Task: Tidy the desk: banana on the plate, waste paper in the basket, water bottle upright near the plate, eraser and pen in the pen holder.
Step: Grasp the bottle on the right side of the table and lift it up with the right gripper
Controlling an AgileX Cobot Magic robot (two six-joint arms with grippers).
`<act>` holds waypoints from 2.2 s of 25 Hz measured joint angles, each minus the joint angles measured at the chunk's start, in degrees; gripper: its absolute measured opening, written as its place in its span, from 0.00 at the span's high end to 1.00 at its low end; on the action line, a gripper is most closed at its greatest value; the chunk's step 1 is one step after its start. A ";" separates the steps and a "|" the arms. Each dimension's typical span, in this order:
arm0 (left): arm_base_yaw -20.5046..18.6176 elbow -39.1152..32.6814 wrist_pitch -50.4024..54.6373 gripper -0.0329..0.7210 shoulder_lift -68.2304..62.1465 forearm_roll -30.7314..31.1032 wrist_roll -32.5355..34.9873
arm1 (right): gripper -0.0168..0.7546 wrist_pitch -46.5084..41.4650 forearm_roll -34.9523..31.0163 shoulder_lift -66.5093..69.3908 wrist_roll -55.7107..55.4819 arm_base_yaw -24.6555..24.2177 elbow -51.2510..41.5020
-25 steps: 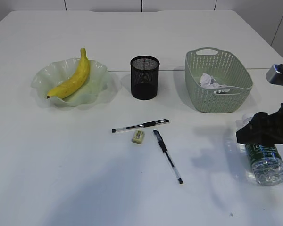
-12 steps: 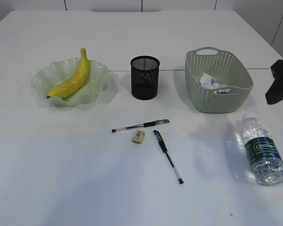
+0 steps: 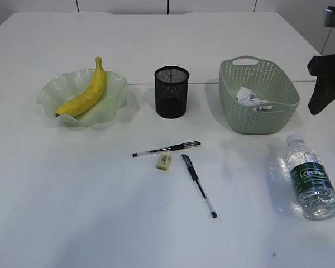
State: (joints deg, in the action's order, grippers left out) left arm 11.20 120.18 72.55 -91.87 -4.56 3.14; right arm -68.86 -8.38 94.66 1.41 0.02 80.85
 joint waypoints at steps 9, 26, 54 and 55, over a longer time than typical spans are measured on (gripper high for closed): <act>0.00 0.00 0.00 0.63 0.00 -0.22 0.00 | 0.40 -1.16 2.71 5.06 -2.51 0.00 4.01; 0.00 0.00 0.00 0.63 0.00 -0.22 0.70 | 0.38 0.07 5.62 11.42 -2.97 0.00 4.36; 0.00 0.00 0.00 0.63 0.00 -0.22 1.29 | 0.16 2.84 7.71 16.95 -5.37 0.00 4.36; 0.00 0.00 0.00 0.63 0.00 -0.22 1.29 | 0.16 2.84 7.59 17.20 -5.37 0.00 4.36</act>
State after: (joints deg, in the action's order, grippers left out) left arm 11.20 120.18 72.55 -91.87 -4.78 4.44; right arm -66.02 -0.79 111.86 -3.95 0.02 85.21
